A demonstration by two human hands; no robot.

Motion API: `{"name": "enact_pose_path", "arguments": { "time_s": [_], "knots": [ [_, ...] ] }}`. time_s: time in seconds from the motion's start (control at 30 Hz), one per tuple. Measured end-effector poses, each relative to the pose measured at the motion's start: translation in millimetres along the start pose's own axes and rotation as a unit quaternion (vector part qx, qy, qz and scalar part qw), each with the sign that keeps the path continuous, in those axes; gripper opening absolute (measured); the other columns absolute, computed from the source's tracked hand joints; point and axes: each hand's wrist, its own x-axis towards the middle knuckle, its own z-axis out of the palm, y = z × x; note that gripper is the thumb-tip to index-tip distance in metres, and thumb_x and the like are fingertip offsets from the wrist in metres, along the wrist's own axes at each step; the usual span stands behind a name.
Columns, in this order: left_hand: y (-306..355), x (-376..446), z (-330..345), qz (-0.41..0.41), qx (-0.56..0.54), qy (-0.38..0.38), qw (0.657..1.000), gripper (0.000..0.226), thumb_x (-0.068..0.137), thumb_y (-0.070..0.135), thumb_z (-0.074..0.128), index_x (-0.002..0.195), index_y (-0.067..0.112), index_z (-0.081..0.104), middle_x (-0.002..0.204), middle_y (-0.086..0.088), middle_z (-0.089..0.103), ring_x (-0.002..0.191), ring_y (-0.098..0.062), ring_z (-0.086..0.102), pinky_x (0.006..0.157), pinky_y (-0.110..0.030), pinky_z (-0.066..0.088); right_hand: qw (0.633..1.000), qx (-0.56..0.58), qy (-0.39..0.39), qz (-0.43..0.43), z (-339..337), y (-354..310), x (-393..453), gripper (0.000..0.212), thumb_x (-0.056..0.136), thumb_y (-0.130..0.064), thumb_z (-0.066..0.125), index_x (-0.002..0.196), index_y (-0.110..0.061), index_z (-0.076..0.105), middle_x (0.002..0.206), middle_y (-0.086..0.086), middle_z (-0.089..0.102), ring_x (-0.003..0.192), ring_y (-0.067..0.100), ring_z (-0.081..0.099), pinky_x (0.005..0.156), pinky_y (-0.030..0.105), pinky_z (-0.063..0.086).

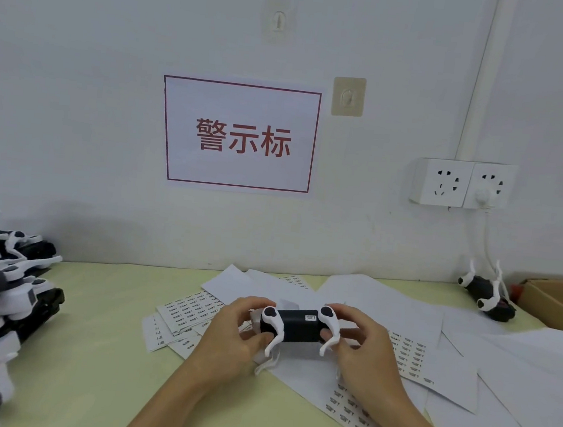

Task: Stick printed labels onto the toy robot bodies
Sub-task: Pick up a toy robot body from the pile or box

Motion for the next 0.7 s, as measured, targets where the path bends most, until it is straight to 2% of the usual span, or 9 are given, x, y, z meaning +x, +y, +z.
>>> {"name": "enact_pose_path", "arguments": {
  "time_s": [0.1,0.23,0.37,0.47,0.7],
  "knots": [
    [1.2,-1.2,-0.2,0.020,-0.004,-0.007,1.000,0.035,0.080,-0.005,0.072,0.107,0.018,0.069,0.099,0.000,0.072,0.098,-0.015,0.069,0.077,-0.016,0.052,1.000,0.000,0.001,-0.013,0.8,0.1,1.0,0.043,0.093,-0.005,0.064,0.098,-0.047,0.071,0.097,-0.015,0.073,0.089,0.011,0.070,0.058,0.026,0.047],
    [2.1,-1.0,2.4,0.024,0.014,0.015,1.000,0.040,0.072,0.002,0.075,0.099,0.032,0.069,0.096,0.008,0.071,0.097,-0.011,0.067,0.075,-0.016,0.053,0.999,-0.002,-0.006,-0.033,2.5,-1.3,-0.3,0.040,0.094,-0.009,0.064,0.102,-0.048,0.067,0.106,-0.022,0.070,0.096,0.001,0.067,0.074,0.019,0.050],
    [2.7,-0.4,5.8,0.043,0.036,0.045,0.997,0.045,0.068,0.002,0.070,0.095,0.038,0.067,0.093,0.011,0.070,0.096,-0.008,0.065,0.076,-0.023,0.057,0.999,0.004,-0.010,-0.048,2.9,-2.1,-0.3,0.040,0.095,-0.008,0.063,0.105,-0.046,0.066,0.105,-0.026,0.069,0.090,0.001,0.069,0.072,0.015,0.052],
    [2.7,-1.2,7.4,0.054,0.044,0.057,0.996,0.052,0.073,-0.008,0.068,0.094,0.039,0.067,0.091,0.013,0.069,0.094,-0.008,0.064,0.074,-0.019,0.055,0.999,0.012,-0.012,-0.051,2.8,-0.7,0.4,0.040,0.093,-0.005,0.065,0.106,-0.043,0.066,0.105,-0.023,0.069,0.090,0.002,0.069,0.072,0.016,0.053],
    [3.9,-3.0,8.5,0.057,0.035,0.066,0.996,0.048,0.076,-0.013,0.066,0.098,0.030,0.068,0.091,0.014,0.068,0.089,-0.008,0.062,0.074,-0.021,0.056,0.999,0.014,-0.009,-0.051,2.4,-0.2,0.5,0.045,0.091,-0.002,0.067,0.104,-0.045,0.065,0.105,-0.025,0.068,0.086,0.005,0.070,0.072,0.021,0.057]
  ]
}}
